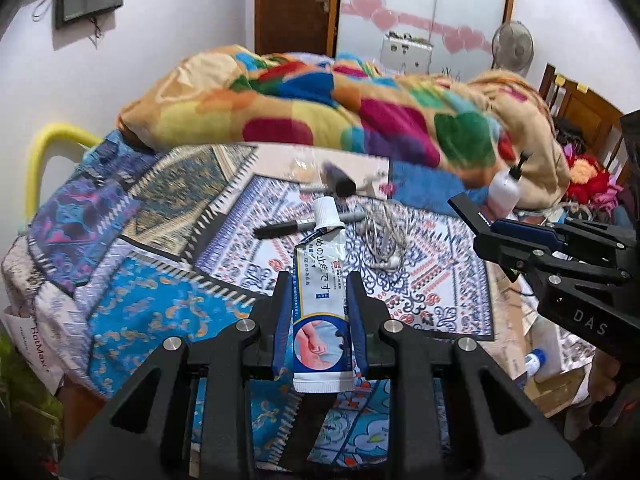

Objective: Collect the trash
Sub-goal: 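Carry the toothpaste tube and black box with both tools over the white bucket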

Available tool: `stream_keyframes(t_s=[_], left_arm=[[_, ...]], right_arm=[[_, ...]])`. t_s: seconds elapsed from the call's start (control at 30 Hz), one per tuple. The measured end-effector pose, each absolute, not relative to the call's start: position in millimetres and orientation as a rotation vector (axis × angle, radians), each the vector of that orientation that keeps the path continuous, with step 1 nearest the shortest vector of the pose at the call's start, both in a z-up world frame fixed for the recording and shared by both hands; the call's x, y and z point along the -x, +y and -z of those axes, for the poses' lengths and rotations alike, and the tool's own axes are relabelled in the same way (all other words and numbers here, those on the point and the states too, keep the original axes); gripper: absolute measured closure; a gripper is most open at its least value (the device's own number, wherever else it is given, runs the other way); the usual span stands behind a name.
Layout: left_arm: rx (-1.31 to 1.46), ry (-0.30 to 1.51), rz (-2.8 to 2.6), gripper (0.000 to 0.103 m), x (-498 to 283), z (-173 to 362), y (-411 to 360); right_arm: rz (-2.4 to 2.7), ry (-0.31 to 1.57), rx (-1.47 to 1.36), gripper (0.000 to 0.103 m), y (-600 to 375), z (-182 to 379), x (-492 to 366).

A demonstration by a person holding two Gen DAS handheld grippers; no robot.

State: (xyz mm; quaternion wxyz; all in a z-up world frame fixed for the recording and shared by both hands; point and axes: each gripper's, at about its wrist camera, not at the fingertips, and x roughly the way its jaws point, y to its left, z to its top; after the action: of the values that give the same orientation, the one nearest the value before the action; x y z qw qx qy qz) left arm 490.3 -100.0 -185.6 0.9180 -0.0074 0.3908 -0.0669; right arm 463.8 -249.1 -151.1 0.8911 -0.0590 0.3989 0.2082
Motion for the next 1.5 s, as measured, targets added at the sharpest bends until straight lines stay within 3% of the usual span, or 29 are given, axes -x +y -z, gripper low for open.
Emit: stream_keyframes(t_s=[0.37, 0.7, 1.17, 1.5], left_arm=[[0.071, 0.700, 0.077, 0.077, -418, 125, -44], [0.127, 0.659, -0.052, 0.077, -341, 107, 33], [0.216, 0.704, -0.271, 0.077, -258, 138, 154], [0.313, 0.804, -0.396, 0.077, -223, 203, 217]], right_arm=[[-0.532, 0.711, 0.119, 0.080, -198, 90, -408], [-0.677, 0.681, 0.131, 0.080, -127, 77, -358], [-0.892, 0.748, 0.227, 0.080, -5, 101, -313], [-0.999, 0.855, 0.326, 0.080, 75, 145, -291]])
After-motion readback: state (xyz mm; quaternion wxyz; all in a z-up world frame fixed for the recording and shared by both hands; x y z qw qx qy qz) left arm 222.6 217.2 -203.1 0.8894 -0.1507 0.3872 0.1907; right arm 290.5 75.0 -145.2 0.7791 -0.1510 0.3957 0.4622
